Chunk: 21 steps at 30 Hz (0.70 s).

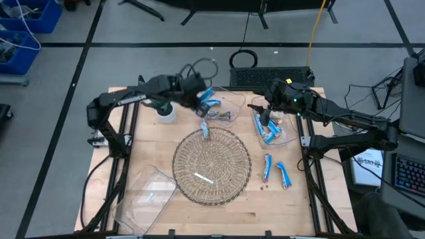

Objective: Pick and place Granola Bars by type
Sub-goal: Put the blue granola bar into the top left transparent bin

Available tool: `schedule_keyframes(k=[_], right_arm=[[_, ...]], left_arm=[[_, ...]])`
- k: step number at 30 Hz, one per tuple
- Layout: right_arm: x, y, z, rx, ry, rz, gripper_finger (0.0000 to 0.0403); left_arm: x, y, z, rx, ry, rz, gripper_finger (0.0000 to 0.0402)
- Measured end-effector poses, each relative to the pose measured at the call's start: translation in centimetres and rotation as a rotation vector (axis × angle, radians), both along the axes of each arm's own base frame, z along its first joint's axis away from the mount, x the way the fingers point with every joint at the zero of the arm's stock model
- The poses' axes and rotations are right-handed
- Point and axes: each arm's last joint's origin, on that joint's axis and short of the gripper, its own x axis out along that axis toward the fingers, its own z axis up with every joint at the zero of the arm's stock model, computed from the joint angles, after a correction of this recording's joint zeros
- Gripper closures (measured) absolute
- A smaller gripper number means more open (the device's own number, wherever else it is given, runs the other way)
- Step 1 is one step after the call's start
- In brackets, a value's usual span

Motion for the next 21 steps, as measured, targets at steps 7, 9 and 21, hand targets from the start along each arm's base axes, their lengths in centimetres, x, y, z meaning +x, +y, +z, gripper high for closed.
schedule_keyframes(k=[7, 9, 21], right_arm=[[-0.6, 1.7, -1.3, 0.123, 0.119, -0.047, 0.014], [-0.7, 2.5, -1.7, 0.151, 0.15, -0.074, 0.014], [0.4, 9.0, -3.6, 0.348, 0.219, -0.034, 0.014]], left_arm=[[3.2, 4.4, -3.1, 0.056, 0.051, -0.206, 0.0392], [4.1, 5.2, -4.8, 0.053, 0.079, -0.259, 0.0392], [7.1, 8.1, -12.6, 0.031, 0.191, -0.473, 0.0392]])
